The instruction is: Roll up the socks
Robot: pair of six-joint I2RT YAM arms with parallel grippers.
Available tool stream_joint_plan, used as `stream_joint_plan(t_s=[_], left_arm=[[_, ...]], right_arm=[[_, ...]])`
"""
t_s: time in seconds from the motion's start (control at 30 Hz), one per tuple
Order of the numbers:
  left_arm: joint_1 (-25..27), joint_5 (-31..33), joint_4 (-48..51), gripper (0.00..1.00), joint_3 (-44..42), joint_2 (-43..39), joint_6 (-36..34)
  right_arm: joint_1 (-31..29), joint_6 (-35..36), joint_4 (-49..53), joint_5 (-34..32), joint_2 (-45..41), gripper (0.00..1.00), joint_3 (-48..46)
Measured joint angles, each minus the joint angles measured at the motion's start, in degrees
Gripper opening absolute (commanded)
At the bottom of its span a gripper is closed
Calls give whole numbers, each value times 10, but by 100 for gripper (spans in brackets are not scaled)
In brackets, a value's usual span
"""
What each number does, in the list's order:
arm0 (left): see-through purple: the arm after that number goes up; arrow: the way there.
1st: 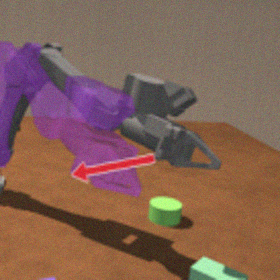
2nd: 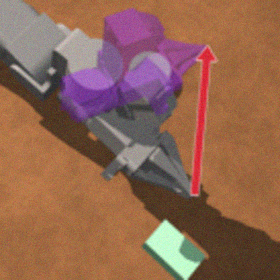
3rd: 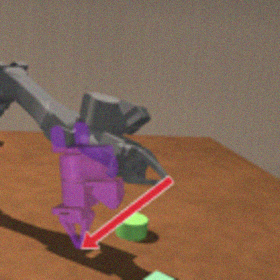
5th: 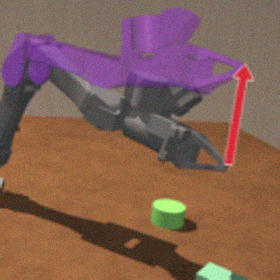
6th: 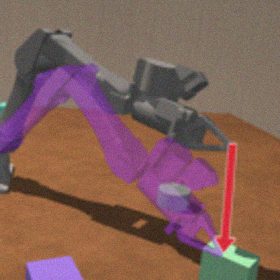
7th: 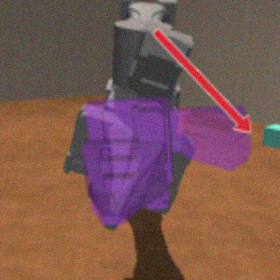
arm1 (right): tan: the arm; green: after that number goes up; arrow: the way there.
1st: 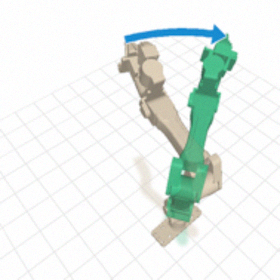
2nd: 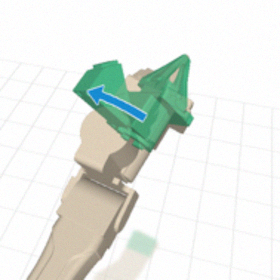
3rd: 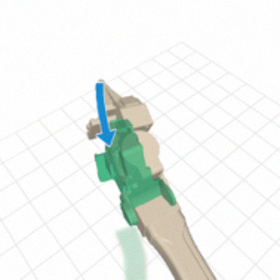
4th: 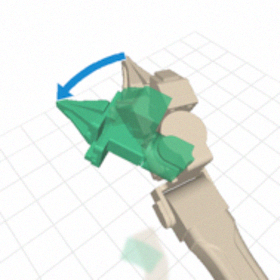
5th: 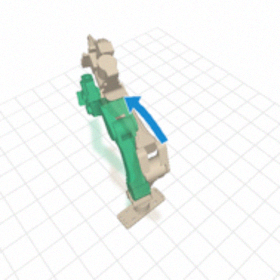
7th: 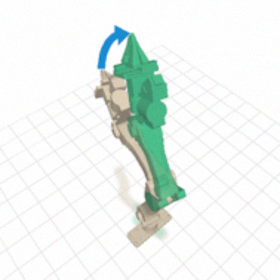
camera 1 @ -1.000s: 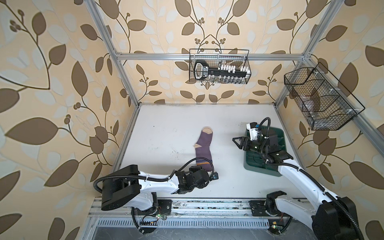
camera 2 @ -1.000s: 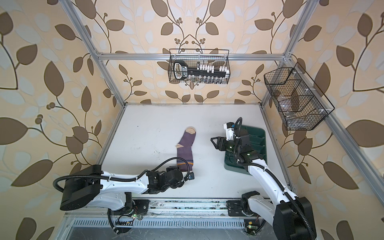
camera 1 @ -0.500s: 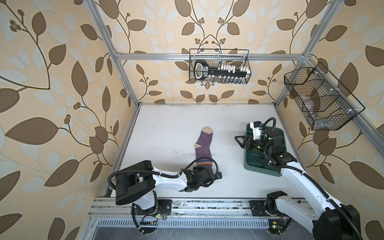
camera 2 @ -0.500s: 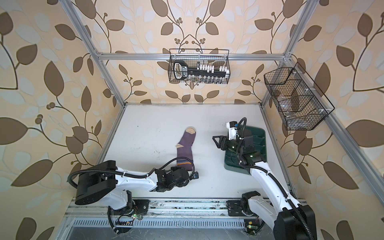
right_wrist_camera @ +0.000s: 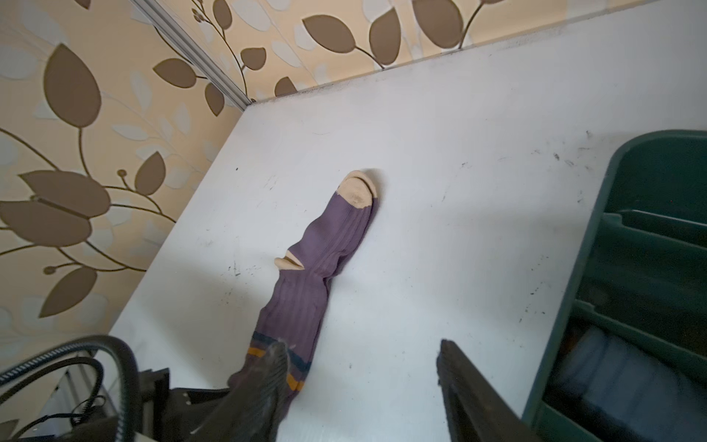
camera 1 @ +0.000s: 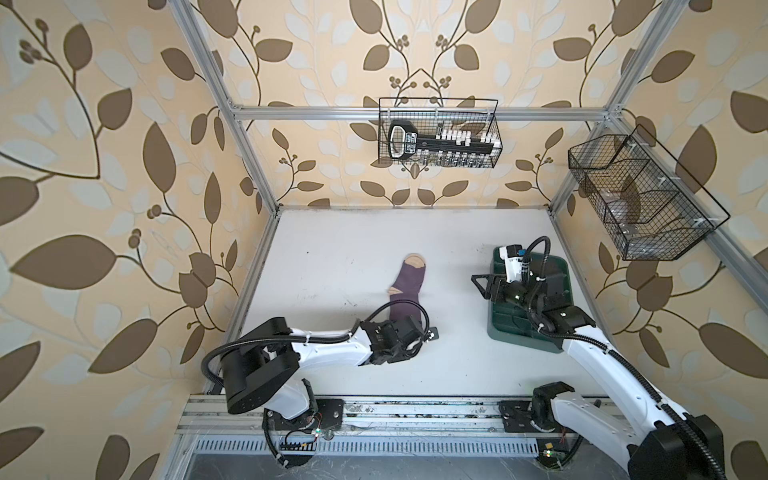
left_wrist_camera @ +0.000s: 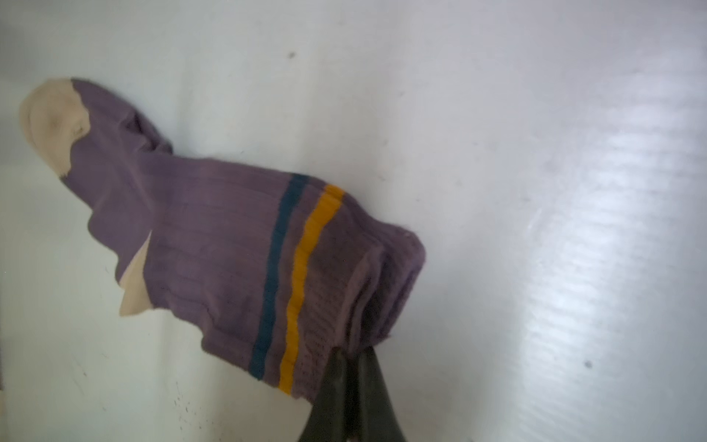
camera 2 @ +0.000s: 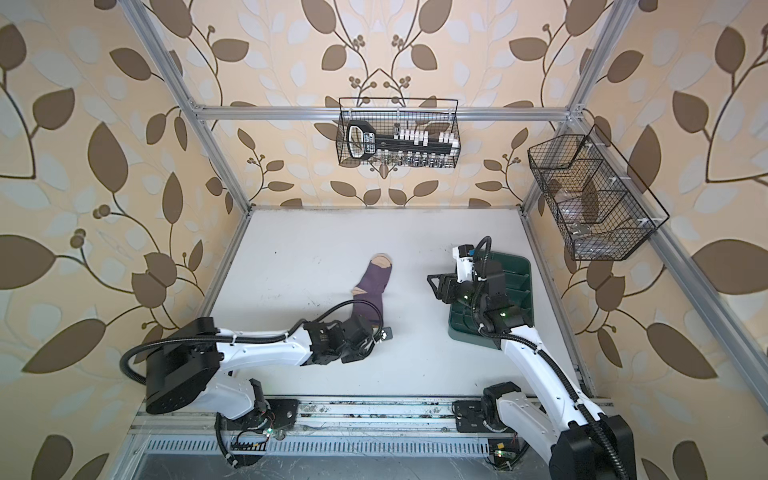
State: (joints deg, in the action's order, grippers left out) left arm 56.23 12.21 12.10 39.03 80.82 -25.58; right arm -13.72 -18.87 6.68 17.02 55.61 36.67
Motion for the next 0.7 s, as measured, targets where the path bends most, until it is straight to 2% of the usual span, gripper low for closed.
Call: stream_joint_plan(t_s=[0.07,0.2,0.37,0.4,0.53,0.63,0.7], left_arm=[[-38,-37,10,18,0,-32,8],[-93,-105,33,9,15,-46,21],[-118,-156,53,2,38,-22,33],[-122,-163,56,5,38,-19,35],[-128,-168,62,33,38,-20,47],[-129,-161,66,46,38,-37,50],[-128,-154,68,51,38,-58,43]], right_arm=[[-38,27,-20,-23,-10,60,-16],[-159,135,-75,-76,-24,60,-73],[-285,249,-100,-132,49,56,-98],[-306,266,-100,-142,64,56,-97],[-371,326,-99,-170,81,56,-97],[-387,353,-95,-207,64,57,-97],[-386,361,-94,-246,40,58,-97]])
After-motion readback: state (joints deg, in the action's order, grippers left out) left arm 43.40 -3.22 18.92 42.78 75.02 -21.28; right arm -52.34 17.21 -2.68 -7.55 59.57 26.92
